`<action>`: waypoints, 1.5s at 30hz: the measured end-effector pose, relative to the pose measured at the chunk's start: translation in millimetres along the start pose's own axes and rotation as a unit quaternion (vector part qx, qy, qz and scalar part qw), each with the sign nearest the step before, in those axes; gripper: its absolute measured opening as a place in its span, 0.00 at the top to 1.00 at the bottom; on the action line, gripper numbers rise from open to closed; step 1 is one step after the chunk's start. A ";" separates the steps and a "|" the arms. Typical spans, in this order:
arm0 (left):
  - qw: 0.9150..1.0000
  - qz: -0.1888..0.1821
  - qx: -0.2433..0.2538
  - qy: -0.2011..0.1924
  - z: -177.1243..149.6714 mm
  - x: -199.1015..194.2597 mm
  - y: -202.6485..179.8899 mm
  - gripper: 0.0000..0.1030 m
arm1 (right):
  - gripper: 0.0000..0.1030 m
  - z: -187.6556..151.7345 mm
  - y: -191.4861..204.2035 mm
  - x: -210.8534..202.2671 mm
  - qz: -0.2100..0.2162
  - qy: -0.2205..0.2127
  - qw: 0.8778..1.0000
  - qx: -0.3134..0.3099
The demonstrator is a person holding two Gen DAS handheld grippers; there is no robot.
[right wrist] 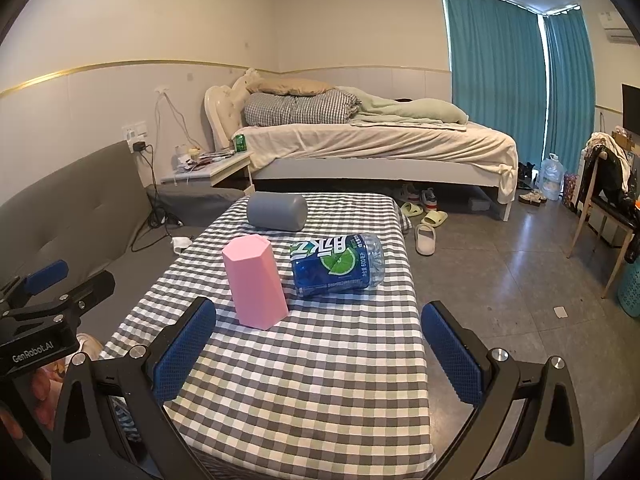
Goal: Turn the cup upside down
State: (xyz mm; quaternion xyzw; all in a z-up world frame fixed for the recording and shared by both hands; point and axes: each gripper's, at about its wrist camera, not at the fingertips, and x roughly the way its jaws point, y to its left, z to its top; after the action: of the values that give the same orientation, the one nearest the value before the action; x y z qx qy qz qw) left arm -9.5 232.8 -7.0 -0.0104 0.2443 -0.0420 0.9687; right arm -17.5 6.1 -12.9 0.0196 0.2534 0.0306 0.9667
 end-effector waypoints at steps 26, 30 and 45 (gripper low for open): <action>1.000 0.009 0.009 0.001 -2.1 -0.2 -1.4 0.01 | 0.00 -0.8 2.3 3.0 0.000 0.005 1.000 -0.006; 1.000 0.009 0.009 0.001 -2.3 0.0 -1.0 0.01 | 0.00 -0.5 2.3 1.9 0.000 0.006 1.000 -0.007; 1.000 0.017 0.008 0.000 -3.1 -2.5 1.8 0.01 | 0.00 -0.9 2.6 1.7 -0.001 0.008 1.000 -0.008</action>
State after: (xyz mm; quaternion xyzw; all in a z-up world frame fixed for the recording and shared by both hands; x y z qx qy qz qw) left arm -13.1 234.8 -8.6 0.0013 0.2442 -0.0270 0.9693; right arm -16.5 8.8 -14.4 0.0115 0.2609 0.0317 0.9648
